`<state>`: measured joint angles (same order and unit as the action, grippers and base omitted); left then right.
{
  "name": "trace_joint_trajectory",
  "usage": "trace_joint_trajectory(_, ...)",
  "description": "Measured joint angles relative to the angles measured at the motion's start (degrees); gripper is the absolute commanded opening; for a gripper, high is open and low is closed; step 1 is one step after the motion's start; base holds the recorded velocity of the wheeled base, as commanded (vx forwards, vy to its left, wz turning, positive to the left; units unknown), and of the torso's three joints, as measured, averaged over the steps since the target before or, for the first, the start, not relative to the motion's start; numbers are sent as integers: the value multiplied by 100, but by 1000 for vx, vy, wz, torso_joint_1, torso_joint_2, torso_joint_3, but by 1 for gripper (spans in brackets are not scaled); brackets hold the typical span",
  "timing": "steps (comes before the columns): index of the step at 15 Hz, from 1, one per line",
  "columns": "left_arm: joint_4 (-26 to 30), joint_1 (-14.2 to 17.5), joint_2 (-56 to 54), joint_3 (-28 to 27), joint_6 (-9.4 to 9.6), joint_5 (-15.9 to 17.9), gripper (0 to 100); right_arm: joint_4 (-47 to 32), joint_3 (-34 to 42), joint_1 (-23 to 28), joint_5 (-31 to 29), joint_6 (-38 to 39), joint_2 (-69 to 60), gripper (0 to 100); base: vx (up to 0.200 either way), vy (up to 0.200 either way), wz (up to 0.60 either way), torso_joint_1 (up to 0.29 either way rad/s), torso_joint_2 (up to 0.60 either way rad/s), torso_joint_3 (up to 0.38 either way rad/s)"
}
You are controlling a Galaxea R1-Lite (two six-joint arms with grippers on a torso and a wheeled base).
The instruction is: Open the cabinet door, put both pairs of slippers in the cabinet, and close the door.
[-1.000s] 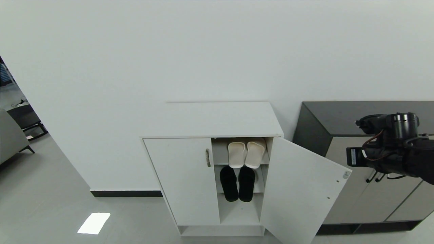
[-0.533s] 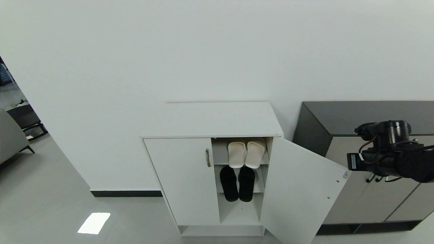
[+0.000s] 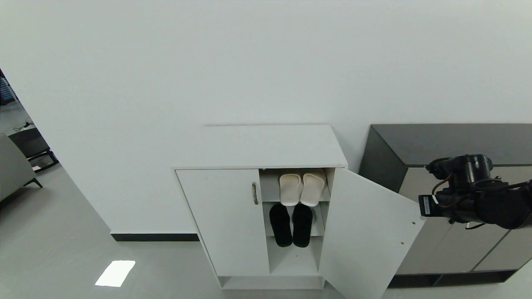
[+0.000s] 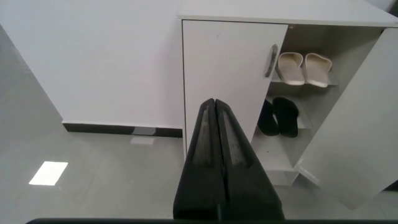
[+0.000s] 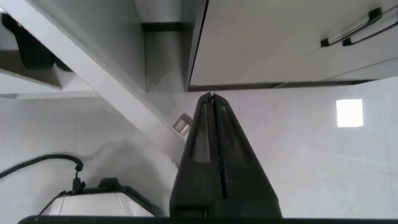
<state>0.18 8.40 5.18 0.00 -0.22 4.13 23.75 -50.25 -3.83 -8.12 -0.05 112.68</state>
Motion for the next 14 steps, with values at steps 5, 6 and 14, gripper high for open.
trace_joint_trajectory(5, 0, 4, 0, 0, 1, 0, 0, -13, 519, -1045, 27, 49, -306, 0, 0, 0, 0, 0, 0, 0)
trace_joint_trajectory(6, 0, 4, 0, 0, 4, -1, 0, -11, 653, -1348, 27, 62, -471, 0, 0, 0, 0, 0, 0, 0)
trace_joint_trajectory(14, 0, 4, 0, 0, 6, 0, 0, -13, 996, -2094, 35, 205, -1051, 0, 0, 0, 0, 0, 0, 0)
